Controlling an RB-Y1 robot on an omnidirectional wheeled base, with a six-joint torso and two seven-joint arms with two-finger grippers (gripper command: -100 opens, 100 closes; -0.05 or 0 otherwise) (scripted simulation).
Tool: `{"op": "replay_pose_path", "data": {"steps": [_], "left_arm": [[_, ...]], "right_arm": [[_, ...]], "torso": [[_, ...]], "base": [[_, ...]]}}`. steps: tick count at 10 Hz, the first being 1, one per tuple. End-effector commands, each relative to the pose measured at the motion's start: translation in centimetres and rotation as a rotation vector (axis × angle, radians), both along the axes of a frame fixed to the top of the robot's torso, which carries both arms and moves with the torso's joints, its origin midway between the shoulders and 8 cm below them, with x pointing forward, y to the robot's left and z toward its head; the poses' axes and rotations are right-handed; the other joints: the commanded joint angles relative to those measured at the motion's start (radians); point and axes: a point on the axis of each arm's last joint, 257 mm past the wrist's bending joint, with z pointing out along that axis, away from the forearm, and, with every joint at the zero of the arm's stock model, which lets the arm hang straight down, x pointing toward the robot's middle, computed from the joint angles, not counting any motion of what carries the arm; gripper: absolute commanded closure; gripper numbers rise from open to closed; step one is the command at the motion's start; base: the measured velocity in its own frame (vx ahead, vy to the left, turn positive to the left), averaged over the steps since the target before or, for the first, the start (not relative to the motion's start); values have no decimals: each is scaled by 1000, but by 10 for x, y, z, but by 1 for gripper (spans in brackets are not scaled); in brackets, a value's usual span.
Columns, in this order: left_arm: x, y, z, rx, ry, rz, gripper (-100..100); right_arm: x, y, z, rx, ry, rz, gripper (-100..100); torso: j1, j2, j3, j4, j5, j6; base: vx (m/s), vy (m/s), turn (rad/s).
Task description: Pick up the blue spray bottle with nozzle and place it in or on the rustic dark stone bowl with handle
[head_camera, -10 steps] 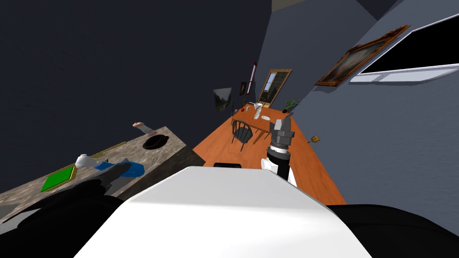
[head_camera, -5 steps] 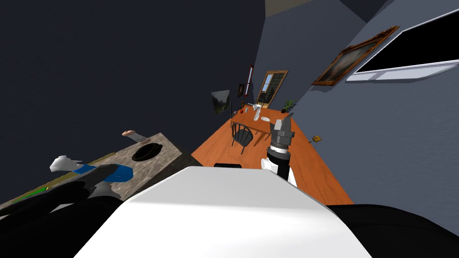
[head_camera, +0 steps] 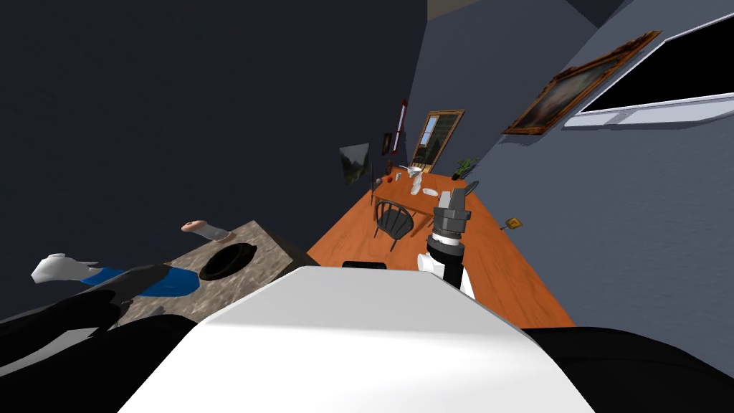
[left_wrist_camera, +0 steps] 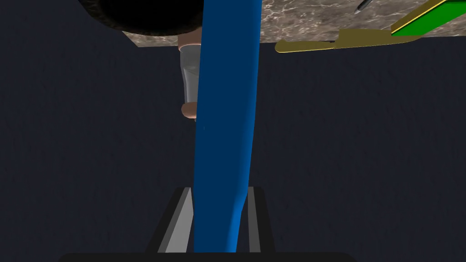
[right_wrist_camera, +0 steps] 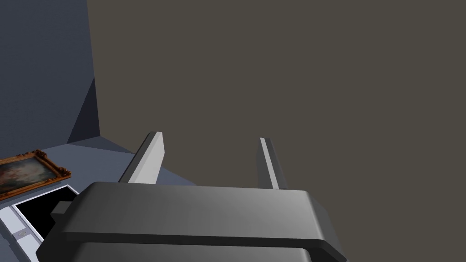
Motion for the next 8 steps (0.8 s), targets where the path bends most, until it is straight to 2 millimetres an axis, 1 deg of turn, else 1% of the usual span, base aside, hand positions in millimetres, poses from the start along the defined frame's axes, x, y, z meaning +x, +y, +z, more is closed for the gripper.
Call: {"op": "replay_pose_path", "data": {"steps": [1,2,3,5,6,7,8], "left_arm": [[2,-5,10,-3,-22,13,100],[6,-9,14,-3,-31,7,100],[12,-15,18,-2,-41,-5,100],[25,-29,27,0,-59,-39,100],[30,-34,29,0,-65,-51,100],[26,-28,27,0,-59,-40,100],[27,-29,27,0,-60,-43,-100]], "right_arm": [[0,0,0,0,0,0,0],[0,0,0,0,0,0,0],[0,0,0,0,0,0,0],[0,0,0,0,0,0,0],[0,0,0,0,0,0,0],[0,0,0,0,0,0,0],[0,0,0,0,0,0,0]], "torso": [[0,0,0,0,0,0],[0,0,0,0,0,0],[0,1,1,1,0,0],[-7,6,4,2,-2,0],[-9,7,5,3,-3,0],[-12,9,6,3,-3,0],[-13,11,7,4,-3,0]], "base": [[134,173,14],[128,185,6],[82,128,-10],[47,69,5],[27,30,-6],[12,9,-6],[0,0,0]]}}
